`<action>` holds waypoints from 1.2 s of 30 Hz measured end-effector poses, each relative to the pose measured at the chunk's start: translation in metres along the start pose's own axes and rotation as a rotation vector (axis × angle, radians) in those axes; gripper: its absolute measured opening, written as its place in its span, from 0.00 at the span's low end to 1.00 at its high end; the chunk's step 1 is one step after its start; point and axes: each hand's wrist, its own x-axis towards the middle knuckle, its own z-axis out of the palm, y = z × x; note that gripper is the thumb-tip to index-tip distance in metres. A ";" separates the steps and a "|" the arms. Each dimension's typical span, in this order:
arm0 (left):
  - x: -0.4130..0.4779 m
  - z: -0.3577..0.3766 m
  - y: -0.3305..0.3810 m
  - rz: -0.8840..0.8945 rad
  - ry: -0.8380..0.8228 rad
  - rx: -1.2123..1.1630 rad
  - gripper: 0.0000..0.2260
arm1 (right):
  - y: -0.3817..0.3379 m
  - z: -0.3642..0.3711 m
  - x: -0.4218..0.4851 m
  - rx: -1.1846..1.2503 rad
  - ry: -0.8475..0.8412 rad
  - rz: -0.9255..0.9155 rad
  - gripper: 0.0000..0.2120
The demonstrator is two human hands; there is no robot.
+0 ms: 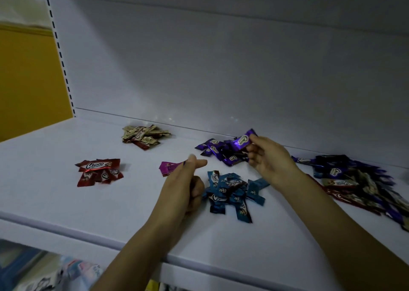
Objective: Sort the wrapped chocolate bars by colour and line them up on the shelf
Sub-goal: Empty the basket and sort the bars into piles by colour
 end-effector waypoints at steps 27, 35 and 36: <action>0.000 -0.005 -0.014 0.255 0.100 0.410 0.17 | 0.016 0.022 -0.016 -0.343 -0.200 -0.205 0.07; 0.008 0.012 -0.024 0.268 -0.157 1.263 0.37 | 0.009 -0.009 0.018 -0.298 0.009 -0.035 0.17; 0.009 0.014 -0.026 0.260 -0.188 1.357 0.37 | 0.010 -0.008 0.016 -0.442 -0.015 -0.081 0.14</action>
